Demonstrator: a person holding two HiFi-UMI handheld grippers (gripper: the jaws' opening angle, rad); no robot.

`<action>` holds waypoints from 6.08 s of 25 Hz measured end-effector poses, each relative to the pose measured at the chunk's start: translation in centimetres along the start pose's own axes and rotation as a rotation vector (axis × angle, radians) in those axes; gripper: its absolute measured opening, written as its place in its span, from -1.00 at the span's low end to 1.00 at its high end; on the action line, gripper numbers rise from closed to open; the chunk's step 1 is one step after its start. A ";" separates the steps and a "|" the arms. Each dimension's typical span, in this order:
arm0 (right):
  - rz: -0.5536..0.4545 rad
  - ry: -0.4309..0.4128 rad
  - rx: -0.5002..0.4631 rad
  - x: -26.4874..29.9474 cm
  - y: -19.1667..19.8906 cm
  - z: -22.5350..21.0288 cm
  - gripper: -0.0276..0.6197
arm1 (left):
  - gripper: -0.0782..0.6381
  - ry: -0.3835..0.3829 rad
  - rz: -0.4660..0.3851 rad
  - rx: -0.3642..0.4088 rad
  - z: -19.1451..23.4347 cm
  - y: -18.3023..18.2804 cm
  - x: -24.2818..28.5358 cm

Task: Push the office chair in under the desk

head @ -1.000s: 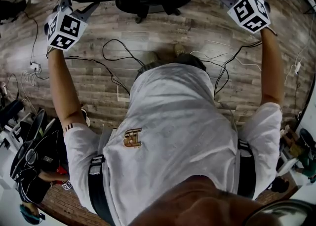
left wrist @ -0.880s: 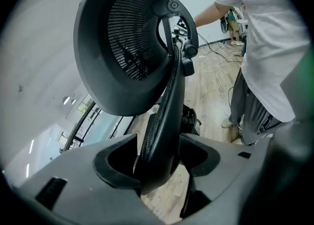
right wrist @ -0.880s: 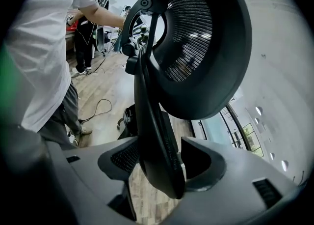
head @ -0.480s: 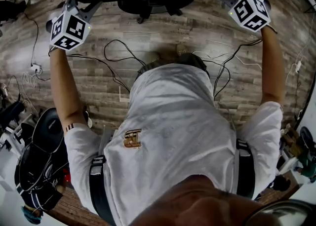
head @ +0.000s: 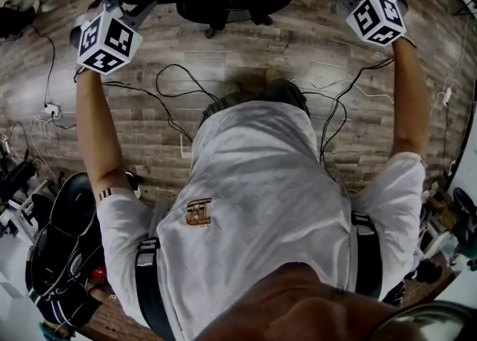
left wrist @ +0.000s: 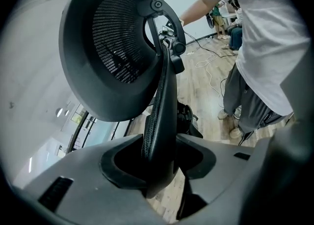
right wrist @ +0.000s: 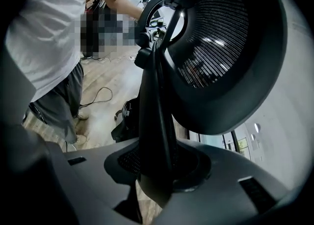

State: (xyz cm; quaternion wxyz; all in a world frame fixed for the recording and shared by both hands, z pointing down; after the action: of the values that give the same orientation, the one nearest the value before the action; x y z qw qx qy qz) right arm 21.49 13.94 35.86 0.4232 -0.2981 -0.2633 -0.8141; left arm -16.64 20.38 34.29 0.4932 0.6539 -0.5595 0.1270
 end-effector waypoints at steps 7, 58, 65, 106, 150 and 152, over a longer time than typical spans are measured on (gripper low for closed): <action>0.017 0.002 -0.023 1.9 -0.5 -2.2 -0.49 | -0.22 0.001 0.006 -0.003 2.5 1.1 0.4; -0.069 -0.028 -0.102 25.2 12.0 -29.2 -0.59 | -0.18 -0.037 0.063 -0.078 33.6 2.7 20.4; -0.063 -0.022 -0.096 28.3 13.1 -32.4 -0.60 | -0.19 -0.042 0.061 -0.064 37.7 3.4 23.1; 0.077 0.016 0.047 45.5 14.6 -50.7 -0.61 | -0.21 0.068 0.013 0.083 65.7 10.2 36.7; 0.134 0.149 0.154 46.5 17.0 -54.2 -0.22 | 0.12 -0.200 -0.111 -0.030 69.2 12.2 36.8; 0.117 0.166 0.190 45.5 16.9 -54.1 -0.22 | 0.12 -0.218 -0.154 -0.070 68.7 11.9 35.7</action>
State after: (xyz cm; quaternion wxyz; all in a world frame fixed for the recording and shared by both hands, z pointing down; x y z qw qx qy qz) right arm 0.49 -55.65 34.08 0.5165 -0.2031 -0.2856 -0.7813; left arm -41.11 -54.06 32.83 0.4603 0.6871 -0.5621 -0.0028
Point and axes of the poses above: the fingertips, and each gripper's own axes: x forward along the fingers, z to its left, y out of its underside, the point moved 7 cm from there along -x, backward along the fingers, and after that the axes turned 12 degrees about -x, right-handed, at the moved point
